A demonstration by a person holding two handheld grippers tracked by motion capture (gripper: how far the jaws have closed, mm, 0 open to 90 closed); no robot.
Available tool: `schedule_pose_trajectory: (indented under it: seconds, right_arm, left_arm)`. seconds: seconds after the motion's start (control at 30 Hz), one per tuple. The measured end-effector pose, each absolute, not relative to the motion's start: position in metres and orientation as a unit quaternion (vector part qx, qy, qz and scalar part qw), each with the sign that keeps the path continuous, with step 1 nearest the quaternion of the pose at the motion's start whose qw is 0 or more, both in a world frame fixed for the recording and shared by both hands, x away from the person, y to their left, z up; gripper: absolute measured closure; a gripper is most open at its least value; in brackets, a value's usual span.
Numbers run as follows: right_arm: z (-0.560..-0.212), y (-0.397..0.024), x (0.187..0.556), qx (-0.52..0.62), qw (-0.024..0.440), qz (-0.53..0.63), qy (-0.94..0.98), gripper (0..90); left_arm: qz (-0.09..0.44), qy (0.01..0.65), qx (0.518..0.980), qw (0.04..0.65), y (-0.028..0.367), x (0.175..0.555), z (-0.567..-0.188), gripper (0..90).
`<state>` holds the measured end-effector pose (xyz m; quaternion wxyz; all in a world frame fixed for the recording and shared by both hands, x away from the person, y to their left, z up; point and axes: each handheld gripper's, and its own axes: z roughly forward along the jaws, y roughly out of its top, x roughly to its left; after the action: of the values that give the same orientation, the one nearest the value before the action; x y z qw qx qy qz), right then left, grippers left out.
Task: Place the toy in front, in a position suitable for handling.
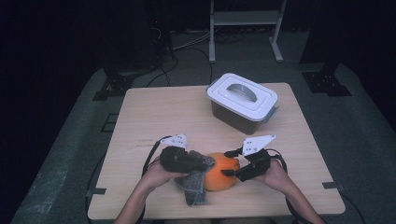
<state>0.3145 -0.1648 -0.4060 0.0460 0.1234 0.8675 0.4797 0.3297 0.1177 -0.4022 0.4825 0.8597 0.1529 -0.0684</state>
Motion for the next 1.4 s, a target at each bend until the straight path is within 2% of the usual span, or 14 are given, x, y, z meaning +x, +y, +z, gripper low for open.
schedule_pose_trajectory:
  seconds: [0.13, 0.2, 0.3, 0.43, 0.67, 0.97, 1.03, 1.1, 1.23, 1.4]
  right_arm:
    - [-0.411, -0.165, 0.314, 0.110, 0.047, 0.468, 0.875, 47.4]
    - [-0.411, -0.170, 0.316, 0.097, 0.054, 0.463, 0.879, 50.2]
    - [-0.413, -0.178, 0.320, 0.111, 0.042, 0.468, 0.876, 49.4]
    - [-0.409, -0.176, 0.320, 0.124, 0.030, 0.468, 0.875, 43.7]
    - [-0.409, -0.163, 0.311, 0.087, 0.059, 0.468, 0.878, 47.9]
    - [-0.414, -0.185, 0.325, 0.122, 0.045, 0.478, 0.869, 50.6]
    - [-0.413, -0.187, 0.326, 0.128, 0.043, 0.479, 0.867, 48.7]
    - [-0.410, -0.183, 0.324, 0.128, 0.043, 0.474, 0.870, 41.1]
    - [-0.404, -0.177, 0.319, 0.130, 0.049, 0.467, 0.873, 33.5]
    - [-0.406, -0.160, 0.312, 0.122, 0.057, 0.457, 0.879, 28.5]
  left_arm:
    - [-0.074, 0.156, 0.859, 0.482, 0.121, 0.332, -0.405, 77.4]
    - [-0.065, 0.161, 0.861, 0.478, 0.124, 0.333, -0.406, 77.4]
    - [-0.067, 0.169, 0.859, 0.478, 0.127, 0.335, -0.409, 77.4]
    - [-0.067, 0.160, 0.856, 0.487, 0.123, 0.333, -0.404, 77.3]
    - [-0.066, 0.137, 0.858, 0.491, 0.113, 0.326, -0.396, 77.2]
    - [-0.053, 0.170, 0.865, 0.469, 0.130, 0.335, -0.409, 77.2]
    - [-0.058, 0.171, 0.863, 0.473, 0.130, 0.336, -0.409, 77.2]
    - [-0.054, 0.166, 0.865, 0.469, 0.127, 0.335, -0.408, 77.2]
    - [-0.059, 0.162, 0.862, 0.477, 0.124, 0.334, -0.405, 77.2]
    - [-0.060, 0.147, 0.863, 0.479, 0.116, 0.328, -0.401, 77.2]
